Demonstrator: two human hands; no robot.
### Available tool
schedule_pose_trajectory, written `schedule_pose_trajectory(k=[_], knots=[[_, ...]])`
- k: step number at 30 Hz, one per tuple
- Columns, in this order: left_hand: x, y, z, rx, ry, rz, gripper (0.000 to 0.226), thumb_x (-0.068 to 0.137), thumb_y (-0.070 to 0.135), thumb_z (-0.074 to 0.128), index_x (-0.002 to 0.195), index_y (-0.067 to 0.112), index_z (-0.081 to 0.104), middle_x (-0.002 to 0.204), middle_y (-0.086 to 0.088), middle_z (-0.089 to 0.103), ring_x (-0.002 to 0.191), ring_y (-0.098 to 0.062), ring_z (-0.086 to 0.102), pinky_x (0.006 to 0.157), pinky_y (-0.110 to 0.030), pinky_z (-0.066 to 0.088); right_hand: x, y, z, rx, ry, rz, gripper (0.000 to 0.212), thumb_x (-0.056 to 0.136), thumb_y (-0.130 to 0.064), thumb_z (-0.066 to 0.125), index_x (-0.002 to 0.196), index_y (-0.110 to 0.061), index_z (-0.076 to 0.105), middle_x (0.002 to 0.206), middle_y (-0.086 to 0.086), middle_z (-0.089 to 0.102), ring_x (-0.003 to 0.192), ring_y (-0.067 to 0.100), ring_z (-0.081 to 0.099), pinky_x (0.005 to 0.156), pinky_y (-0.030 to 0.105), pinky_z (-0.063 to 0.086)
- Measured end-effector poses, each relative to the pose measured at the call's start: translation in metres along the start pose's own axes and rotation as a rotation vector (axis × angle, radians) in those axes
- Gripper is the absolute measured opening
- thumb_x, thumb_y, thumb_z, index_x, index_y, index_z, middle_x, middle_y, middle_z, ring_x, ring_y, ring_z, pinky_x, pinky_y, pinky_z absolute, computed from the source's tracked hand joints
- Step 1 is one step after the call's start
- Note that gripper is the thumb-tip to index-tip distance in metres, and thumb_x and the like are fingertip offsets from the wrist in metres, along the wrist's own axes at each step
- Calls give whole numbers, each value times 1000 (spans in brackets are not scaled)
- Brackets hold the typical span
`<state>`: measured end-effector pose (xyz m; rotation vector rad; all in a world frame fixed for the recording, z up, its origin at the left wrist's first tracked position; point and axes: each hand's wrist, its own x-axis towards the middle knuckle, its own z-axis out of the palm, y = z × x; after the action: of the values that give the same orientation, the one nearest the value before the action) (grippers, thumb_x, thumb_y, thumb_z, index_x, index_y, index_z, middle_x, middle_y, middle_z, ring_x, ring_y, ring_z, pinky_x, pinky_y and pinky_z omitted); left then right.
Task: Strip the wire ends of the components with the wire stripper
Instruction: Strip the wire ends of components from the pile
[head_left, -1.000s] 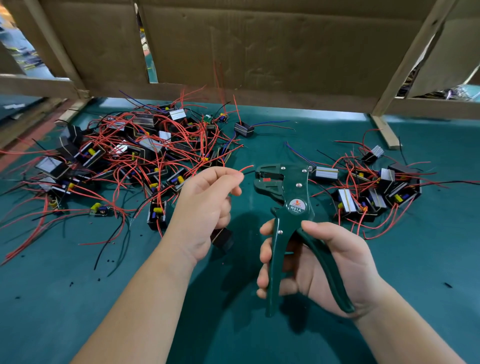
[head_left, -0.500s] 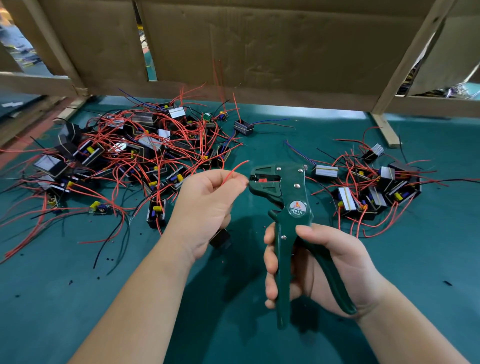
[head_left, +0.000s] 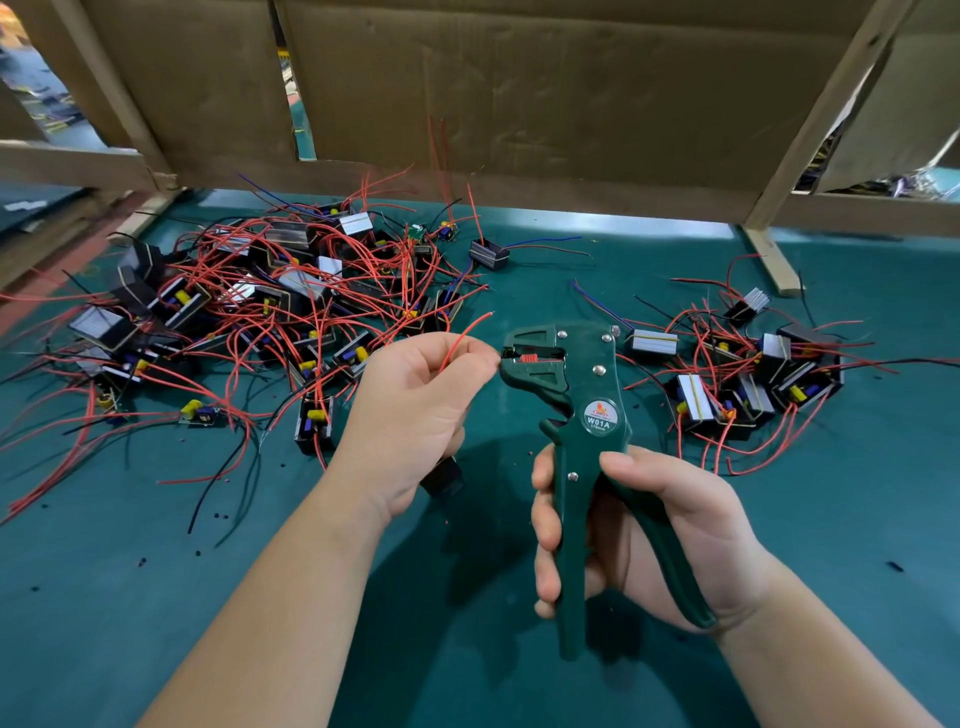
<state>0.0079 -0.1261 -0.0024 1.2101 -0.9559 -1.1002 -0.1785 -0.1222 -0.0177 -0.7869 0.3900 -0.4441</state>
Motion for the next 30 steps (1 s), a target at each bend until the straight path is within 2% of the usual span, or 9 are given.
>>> schedule_pose_trajectory(k=[8,13,15,18,23,30], knots=[[-1,0,0,8,-3,48,41,90,3,57,54,22,61,42,15,30,33,-4,19,39,-11,19,0,0,1,-23,26,-16,41,72,-37,75,99,-8,66,82,17,63,68,36,64,69,48,55],[-1,-2,-3,107,18,166,27,88,-2,60,66,14,60,39,15,40,33,0,29,38,-8,25,1,0,2,-90,90,-41,45,67,-37,79,97,-7,66,79,20,61,65,37,63,67,49,54],[0,-2,-3,102,14,175,21,84,4,64,66,14,60,40,15,40,34,0,28,38,-9,24,1,-1,2,-103,93,-44,44,68,-38,79,97,-7,66,79,20,61,65,37,63,66,49,54],[0,-2,-4,101,4,180,10,75,14,61,65,16,61,41,14,41,34,-1,29,38,-9,24,1,-1,3,-112,100,-47,43,67,-39,80,94,-8,65,77,19,60,62,36,63,64,48,54],[0,-3,-3,123,2,183,26,89,-4,57,69,13,59,41,15,43,33,0,32,38,-7,25,1,0,4,-98,123,-49,43,67,-39,80,91,-8,65,74,18,59,59,34,62,63,47,54],[-1,-4,-1,78,-8,156,26,91,0,56,70,15,59,41,14,40,35,0,28,38,-10,24,0,-1,2,-74,65,-64,43,67,-36,79,95,-7,64,77,19,60,63,36,62,64,47,54]])
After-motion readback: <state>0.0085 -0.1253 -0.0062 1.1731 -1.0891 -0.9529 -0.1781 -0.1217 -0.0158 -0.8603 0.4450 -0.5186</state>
